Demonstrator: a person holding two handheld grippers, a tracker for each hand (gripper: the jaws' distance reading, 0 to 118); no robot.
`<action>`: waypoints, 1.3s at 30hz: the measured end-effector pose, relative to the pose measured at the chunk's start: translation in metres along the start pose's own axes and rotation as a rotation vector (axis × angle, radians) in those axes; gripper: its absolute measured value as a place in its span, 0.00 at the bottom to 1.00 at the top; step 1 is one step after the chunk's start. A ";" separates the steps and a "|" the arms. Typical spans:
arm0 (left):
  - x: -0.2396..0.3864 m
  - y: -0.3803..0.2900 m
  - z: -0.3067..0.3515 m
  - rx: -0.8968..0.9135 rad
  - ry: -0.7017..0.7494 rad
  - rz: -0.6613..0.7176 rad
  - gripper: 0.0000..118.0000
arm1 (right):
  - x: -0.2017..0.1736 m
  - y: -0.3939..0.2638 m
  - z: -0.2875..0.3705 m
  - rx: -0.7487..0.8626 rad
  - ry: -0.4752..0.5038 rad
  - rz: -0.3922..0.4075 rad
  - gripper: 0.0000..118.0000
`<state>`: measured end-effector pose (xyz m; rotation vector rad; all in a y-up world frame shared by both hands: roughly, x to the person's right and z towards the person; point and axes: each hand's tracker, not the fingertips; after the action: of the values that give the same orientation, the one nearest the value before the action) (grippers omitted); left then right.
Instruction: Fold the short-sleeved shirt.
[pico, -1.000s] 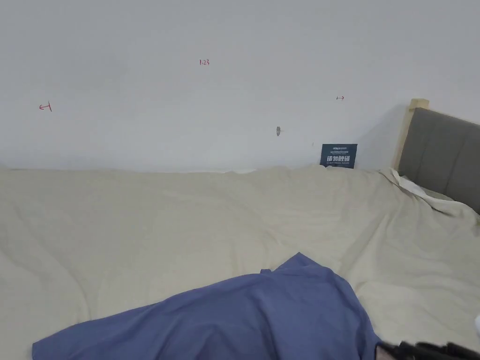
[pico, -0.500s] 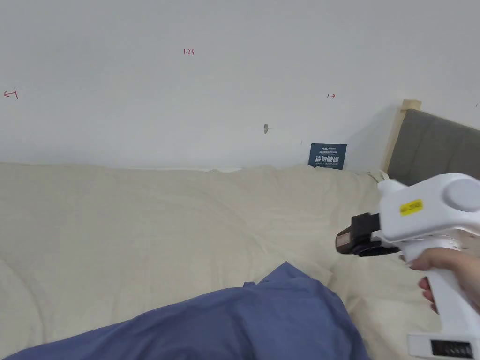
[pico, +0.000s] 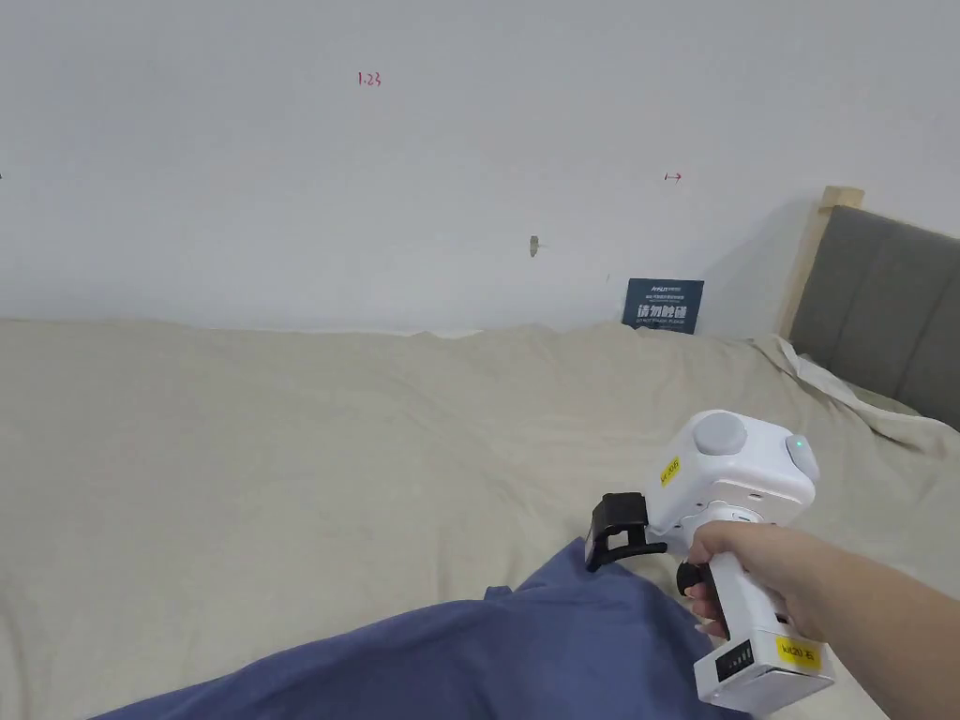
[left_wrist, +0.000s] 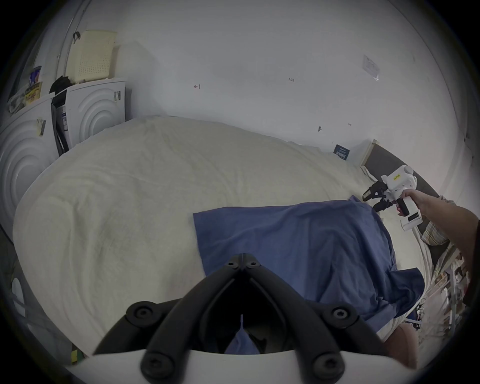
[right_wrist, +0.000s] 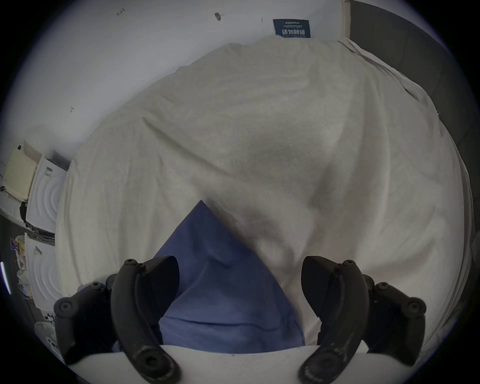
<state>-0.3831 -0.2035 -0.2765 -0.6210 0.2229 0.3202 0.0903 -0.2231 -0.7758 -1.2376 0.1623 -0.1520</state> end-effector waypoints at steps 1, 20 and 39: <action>-0.002 -0.001 -0.002 -0.007 0.008 0.005 0.00 | -0.005 -0.008 -0.005 0.008 -0.004 0.012 0.83; -0.065 0.071 -0.100 -0.350 -0.040 0.220 0.00 | -0.003 -0.052 0.084 0.179 0.125 0.169 0.00; -0.025 0.084 -0.201 -0.439 0.098 -0.148 0.84 | -0.024 -0.078 0.047 0.084 0.091 0.191 0.00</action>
<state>-0.4586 -0.2654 -0.4725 -1.0827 0.2007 0.1957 0.0738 -0.2000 -0.6862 -1.1256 0.3480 -0.0489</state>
